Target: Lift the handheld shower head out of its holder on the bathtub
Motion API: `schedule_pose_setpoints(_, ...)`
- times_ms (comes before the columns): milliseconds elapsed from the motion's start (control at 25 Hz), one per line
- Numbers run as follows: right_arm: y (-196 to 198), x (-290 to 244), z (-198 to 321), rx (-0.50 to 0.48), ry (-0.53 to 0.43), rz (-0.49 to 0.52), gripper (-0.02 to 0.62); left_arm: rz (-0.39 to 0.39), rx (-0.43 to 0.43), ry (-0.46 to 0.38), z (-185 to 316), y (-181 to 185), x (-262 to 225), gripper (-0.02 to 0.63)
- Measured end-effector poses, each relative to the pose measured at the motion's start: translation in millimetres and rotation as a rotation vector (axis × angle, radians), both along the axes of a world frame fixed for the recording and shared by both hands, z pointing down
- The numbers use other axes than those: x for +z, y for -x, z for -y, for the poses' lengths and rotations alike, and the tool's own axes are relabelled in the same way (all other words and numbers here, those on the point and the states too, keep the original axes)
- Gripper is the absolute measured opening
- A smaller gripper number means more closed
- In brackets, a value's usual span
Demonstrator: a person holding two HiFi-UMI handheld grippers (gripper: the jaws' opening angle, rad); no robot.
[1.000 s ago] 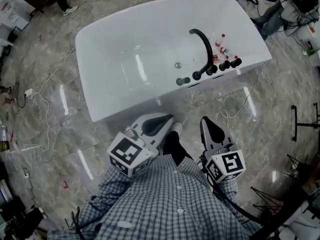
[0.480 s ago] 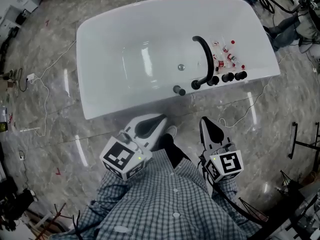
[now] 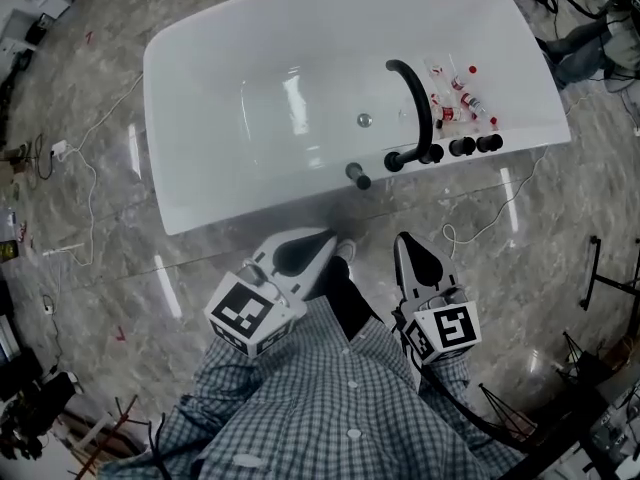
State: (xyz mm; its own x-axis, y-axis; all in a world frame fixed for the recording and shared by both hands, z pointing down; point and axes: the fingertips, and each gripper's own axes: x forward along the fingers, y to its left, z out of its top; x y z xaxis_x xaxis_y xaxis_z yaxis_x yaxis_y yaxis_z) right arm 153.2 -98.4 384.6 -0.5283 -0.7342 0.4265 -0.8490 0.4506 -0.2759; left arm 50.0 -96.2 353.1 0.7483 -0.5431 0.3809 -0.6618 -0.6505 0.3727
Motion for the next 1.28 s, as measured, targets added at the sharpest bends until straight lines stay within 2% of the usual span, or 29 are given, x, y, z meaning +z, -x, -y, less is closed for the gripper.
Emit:
schedule_pose_setpoints(200, 15.0, 16.7, 1.6, -0.022, -0.013, -0.011, 0.018, 0.006, 0.036, 0.008, 3.2, 9.8, 15.2, 0.005)
schedule_pose_setpoints(440, 18.5, 60.0, 17.7, -0.022, -0.009, -0.046, 0.018, 0.030, 0.067, 0.024, 10.5, 16.7, 55.1, 0.005)
schedule_pose_setpoints(760, 17.4, 125.5, 47.0, -0.052, -0.005, -0.107, 0.018, 0.054, 0.126, 0.030, 38.8, 15.3, 114.1, 0.005)
schedule_pose_setpoints(960, 17.1, 161.9, 53.2, -0.057, 0.009, -0.123, 0.018, 0.098, 0.177, 0.014, 40.5, 7.1, 149.0, 0.005)
schedule_pose_setpoints(1120, 21.0, 190.4, 58.5, -0.079, 0.009, -0.148, 0.020, 0.093, 0.185, 0.021, 43.5, 3.1, 177.1, 0.005)
schedule_pose_setpoints(1280, 23.3, 210.4, 68.7, -0.110, -0.030, -0.198, 0.020, 0.108, 0.202, 0.017, 50.7, 1.7, 200.4, 0.005)
